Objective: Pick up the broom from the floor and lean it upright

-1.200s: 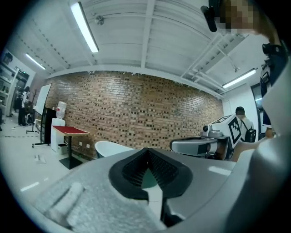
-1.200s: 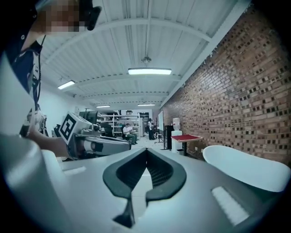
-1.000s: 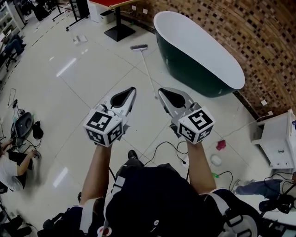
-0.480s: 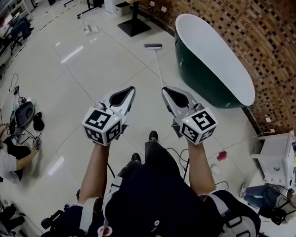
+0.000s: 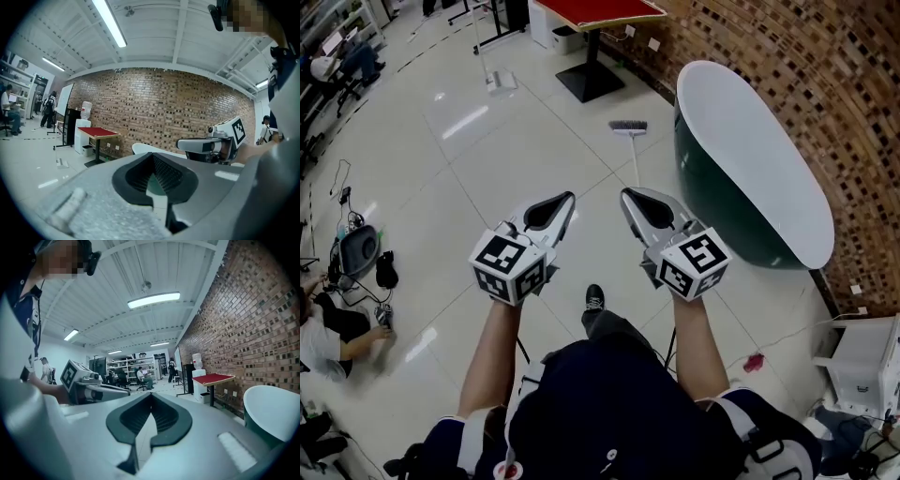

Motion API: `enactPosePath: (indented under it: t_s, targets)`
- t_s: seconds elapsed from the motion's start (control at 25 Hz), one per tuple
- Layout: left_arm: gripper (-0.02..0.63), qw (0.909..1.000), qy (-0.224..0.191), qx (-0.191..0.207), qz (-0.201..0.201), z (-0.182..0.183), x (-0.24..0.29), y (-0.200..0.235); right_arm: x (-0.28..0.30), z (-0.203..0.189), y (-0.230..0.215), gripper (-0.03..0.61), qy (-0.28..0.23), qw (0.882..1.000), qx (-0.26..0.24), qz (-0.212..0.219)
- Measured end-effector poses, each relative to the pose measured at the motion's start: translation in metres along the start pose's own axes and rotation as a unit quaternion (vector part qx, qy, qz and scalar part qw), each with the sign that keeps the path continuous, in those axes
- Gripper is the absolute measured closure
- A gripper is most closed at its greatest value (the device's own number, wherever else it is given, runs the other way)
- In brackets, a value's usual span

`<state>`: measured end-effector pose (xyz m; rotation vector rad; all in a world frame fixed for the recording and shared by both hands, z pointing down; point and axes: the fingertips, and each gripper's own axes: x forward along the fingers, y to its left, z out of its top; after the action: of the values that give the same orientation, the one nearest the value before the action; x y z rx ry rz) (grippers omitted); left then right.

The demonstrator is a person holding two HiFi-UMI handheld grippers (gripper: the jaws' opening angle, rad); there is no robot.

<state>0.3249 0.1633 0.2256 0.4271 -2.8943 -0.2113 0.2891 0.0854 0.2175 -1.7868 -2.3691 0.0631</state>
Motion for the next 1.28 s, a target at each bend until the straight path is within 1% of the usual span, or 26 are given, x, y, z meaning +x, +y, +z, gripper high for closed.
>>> enactPosePath:
  t_s: [0.08,0.32,0.48,0.6,0.76,0.88,1.0,1.16,1.2,1.28]
  targets:
    - [0.612,1.0,-0.002,-0.001,0.006,0.011,0.025,0.018,0.02,0.007,-0.027,0.577,-0.002,1.0,0.001,0.007]
    - [0.612,0.9997,0.003,0.024,0.011,0.041,0.087,0.068,0.076,0.027,-0.093,0.577,-0.008,1.0,0.0,0.021]
    - [0.612,0.9996,0.01,0.027,-0.001,0.048,0.121,0.102,0.109,0.031,-0.124,0.577,-0.011,1.0,0.004,0.011]
    - [0.612,0.9993,0.013,0.025,-0.023,0.05,0.15,0.128,0.132,0.031,-0.148,0.577,-0.007,1.0,0.007,-0.007]
    - [0.612,0.9977,0.015,0.026,-0.06,0.066,0.192,0.167,0.168,0.033,-0.183,0.577,-0.001,0.999,0.01,-0.049]
    - [0.612,0.9932,0.021,0.032,-0.11,0.077,0.22,0.194,0.194,0.042,-0.206,0.577,0.001,0.995,0.013,-0.099]
    - [0.612,0.9855,0.029,0.037,-0.163,0.083,0.245,0.219,0.218,0.053,-0.223,0.577,0.001,0.989,0.011,-0.149]
    - [0.613,0.9734,0.036,0.047,-0.221,0.089,0.274,0.24,0.236,0.058,-0.242,0.577,-0.004,0.979,0.013,-0.203]
    - [0.612,0.9698,0.037,0.05,-0.236,0.092,0.282,0.241,0.236,0.057,-0.246,0.577,-0.005,0.976,0.016,-0.219]
    - [0.612,0.9594,0.044,0.053,-0.273,0.092,0.298,0.234,0.226,0.05,-0.254,0.577,-0.001,0.965,0.027,-0.259]
